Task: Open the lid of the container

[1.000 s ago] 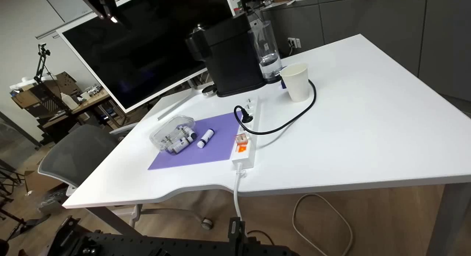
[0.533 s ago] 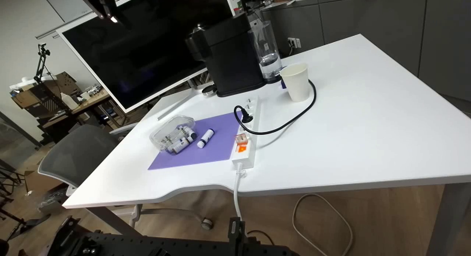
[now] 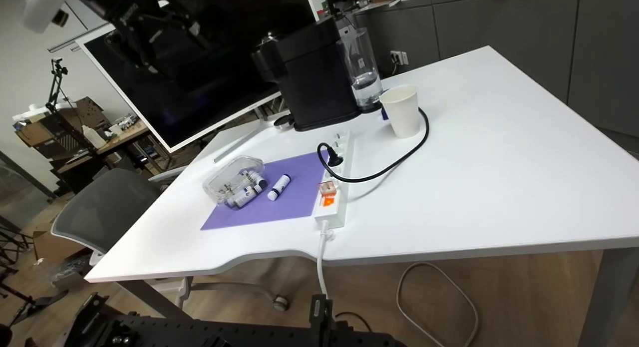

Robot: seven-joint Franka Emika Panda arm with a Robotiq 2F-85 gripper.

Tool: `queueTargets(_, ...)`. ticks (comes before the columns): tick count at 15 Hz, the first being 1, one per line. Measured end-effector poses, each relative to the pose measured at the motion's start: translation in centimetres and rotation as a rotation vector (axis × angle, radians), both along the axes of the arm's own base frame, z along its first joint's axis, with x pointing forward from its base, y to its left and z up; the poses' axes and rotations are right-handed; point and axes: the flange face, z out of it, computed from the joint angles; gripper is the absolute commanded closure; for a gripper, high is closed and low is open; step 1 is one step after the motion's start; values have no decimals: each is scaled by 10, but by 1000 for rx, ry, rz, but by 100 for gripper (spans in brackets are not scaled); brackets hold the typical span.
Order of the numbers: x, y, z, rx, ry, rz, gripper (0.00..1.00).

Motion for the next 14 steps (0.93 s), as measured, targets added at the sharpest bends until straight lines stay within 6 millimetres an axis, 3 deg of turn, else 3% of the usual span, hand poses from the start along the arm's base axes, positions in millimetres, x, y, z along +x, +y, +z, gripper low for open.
queueTargets(4,-11,56,-52,-31,-2,205,0)
queueTargets(7,-15,85,-81,-53,-24,338,0)
queueTargets(10,-10,101,-105,-93,-31,458,0)
queueTargets(14,-11,99,-142,-177,12,621,0)
